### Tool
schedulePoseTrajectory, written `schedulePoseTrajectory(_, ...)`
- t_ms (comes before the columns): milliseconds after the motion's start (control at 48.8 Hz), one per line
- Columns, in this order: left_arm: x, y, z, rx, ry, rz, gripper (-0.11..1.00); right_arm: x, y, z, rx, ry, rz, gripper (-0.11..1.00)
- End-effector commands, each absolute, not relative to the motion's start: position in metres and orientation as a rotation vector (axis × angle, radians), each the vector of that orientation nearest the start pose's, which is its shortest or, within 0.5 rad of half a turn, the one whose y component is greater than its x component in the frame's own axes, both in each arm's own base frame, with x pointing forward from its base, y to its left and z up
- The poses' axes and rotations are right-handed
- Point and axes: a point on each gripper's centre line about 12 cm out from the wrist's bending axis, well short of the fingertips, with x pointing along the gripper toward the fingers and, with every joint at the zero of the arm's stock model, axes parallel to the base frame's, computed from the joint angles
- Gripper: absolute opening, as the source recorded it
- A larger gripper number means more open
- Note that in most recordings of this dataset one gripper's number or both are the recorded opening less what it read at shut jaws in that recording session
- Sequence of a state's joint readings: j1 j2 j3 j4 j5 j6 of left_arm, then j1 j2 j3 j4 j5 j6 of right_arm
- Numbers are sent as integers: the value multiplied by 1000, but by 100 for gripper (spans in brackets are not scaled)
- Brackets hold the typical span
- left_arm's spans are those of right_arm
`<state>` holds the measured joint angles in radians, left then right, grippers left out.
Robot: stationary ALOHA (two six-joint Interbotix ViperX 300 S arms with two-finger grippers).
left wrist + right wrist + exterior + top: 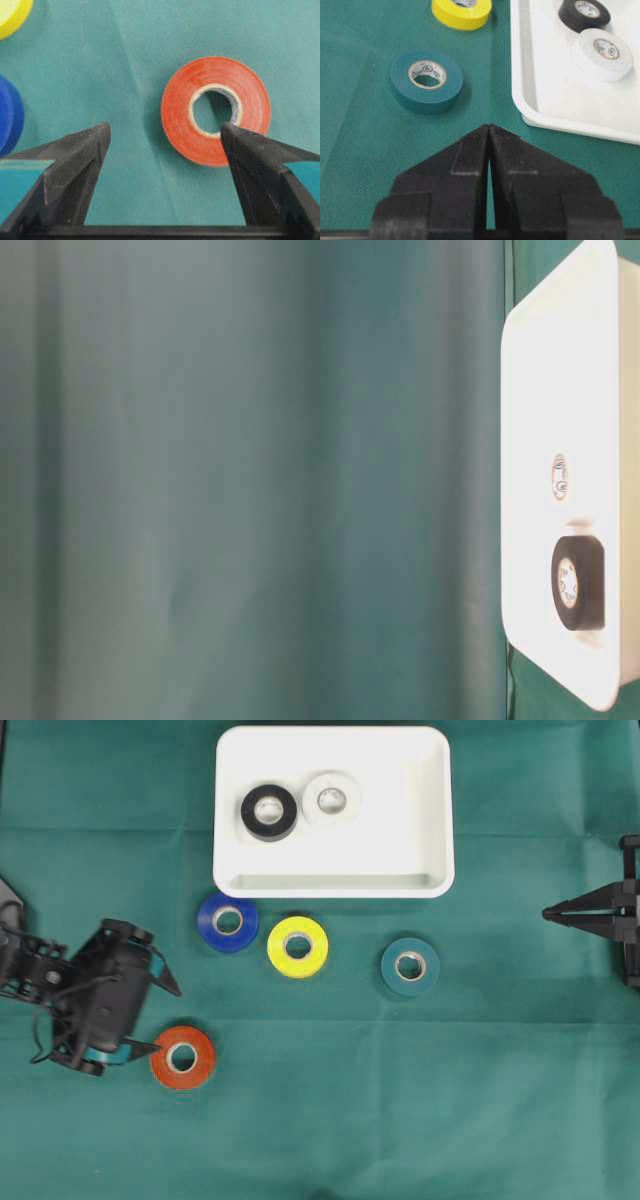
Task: Put the tape into the white case with the left arm.
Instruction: 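Move the left gripper down toward the red-orange tape roll, then lower the left gripper onto the red-orange tape and grasp it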
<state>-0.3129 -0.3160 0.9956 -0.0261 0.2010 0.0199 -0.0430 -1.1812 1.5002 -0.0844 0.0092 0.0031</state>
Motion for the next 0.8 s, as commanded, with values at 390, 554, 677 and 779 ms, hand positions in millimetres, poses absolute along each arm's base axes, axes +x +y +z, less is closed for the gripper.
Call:
schedulePoseTrajectory(390,288,-108,154,156,862,-339,90,144,-6,169,-74,313,-31,-9)
schedulePoseTrajectory(554,288,-108,150,160,877,-339,90,144,-6,169,-74,311,-31,-9)
schedulePoseTrajectory(677,289,-107,145,170,891,-339,90,144,-6,169,-74,313,-30,-9)
schedulePoseTrajectory(779,291,-106,136,180,917,-337,89,144,-6,169,-74,313,-31,-9)
